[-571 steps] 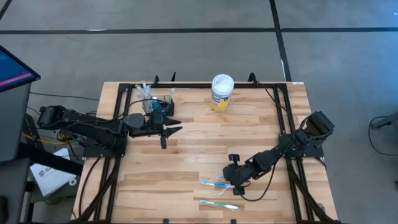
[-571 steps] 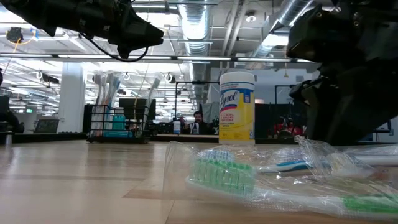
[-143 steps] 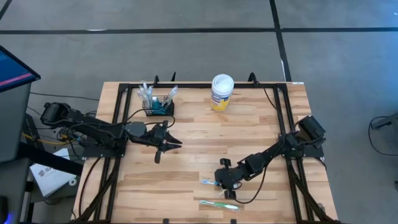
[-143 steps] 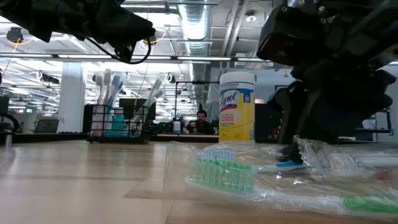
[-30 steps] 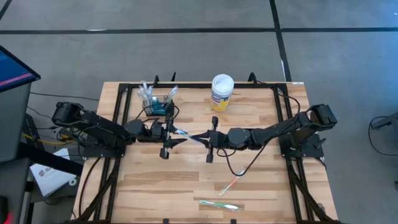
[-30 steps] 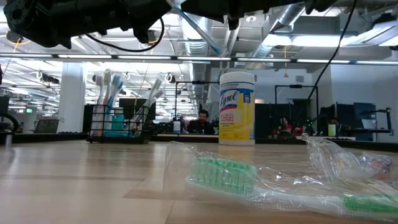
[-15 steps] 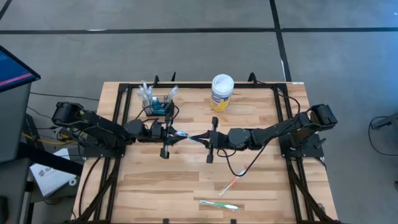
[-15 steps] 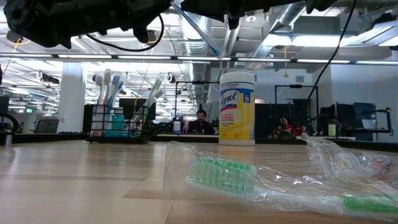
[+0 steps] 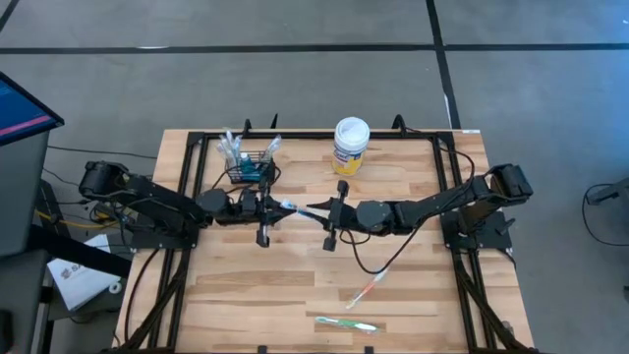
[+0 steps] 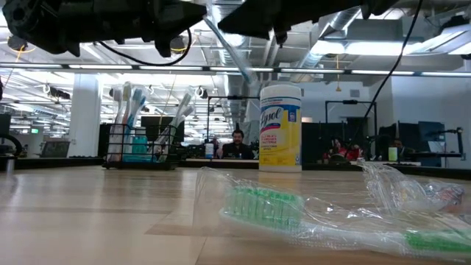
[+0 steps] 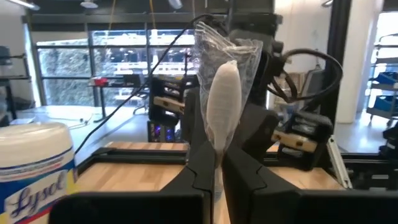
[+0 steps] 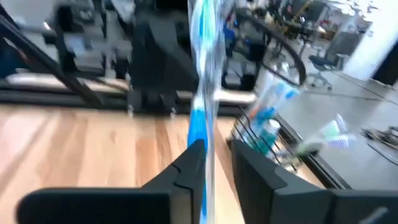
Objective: Pick & Place toothbrushing station
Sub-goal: Put the blue toothbrush into the mesh organizer
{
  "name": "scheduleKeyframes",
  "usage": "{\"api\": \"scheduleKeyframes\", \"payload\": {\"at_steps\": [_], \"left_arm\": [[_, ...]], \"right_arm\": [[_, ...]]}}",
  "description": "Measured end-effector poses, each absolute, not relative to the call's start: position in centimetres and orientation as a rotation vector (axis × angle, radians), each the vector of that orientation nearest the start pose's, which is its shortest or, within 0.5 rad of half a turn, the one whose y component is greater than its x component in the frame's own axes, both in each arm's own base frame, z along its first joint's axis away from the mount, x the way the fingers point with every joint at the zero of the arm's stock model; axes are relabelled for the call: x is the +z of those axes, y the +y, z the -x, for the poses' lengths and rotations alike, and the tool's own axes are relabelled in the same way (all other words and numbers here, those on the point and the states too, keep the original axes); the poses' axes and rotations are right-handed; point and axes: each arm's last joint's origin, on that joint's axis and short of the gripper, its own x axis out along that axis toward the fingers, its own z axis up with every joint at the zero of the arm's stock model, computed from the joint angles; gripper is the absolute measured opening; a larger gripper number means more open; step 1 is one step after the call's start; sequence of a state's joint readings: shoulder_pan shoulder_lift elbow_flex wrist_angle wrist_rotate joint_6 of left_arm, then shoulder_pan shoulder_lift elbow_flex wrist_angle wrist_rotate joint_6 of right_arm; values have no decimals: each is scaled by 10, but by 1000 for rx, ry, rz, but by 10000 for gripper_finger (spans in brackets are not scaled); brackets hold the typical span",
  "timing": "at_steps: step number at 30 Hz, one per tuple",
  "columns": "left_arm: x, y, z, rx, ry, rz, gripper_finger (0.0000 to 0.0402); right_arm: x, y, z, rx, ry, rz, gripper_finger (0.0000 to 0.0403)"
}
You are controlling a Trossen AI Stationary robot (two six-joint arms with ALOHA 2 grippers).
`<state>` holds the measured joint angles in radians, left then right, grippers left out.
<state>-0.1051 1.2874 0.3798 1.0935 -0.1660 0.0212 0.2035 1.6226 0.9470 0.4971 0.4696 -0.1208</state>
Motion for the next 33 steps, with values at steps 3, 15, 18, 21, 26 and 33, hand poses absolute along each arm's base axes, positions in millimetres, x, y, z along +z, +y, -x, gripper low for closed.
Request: {"api": "scheduleKeyframes", "payload": {"at_steps": [3,15,18,21,26,33], "left_arm": [[224,-19,-233,93,-171,8,3],[240,-21,-197,330,-26,-8,3],[242,-19,-190,419,-8,-13,3],[243,-16,-185,499,1,-16,3],[243,-13,-182,644,10,-20,3],[240,-10,-180,779,34,-34,3]], "right_arm": [[242,57,-349,-265,212,191,91],[242,57,-349,-264,213,194,125],[241,57,-349,-266,212,180,124],[240,57,-349,-265,224,180,122],[239,57,-349,-264,232,180,122],[239,57,-349,-263,238,182,123]]}}
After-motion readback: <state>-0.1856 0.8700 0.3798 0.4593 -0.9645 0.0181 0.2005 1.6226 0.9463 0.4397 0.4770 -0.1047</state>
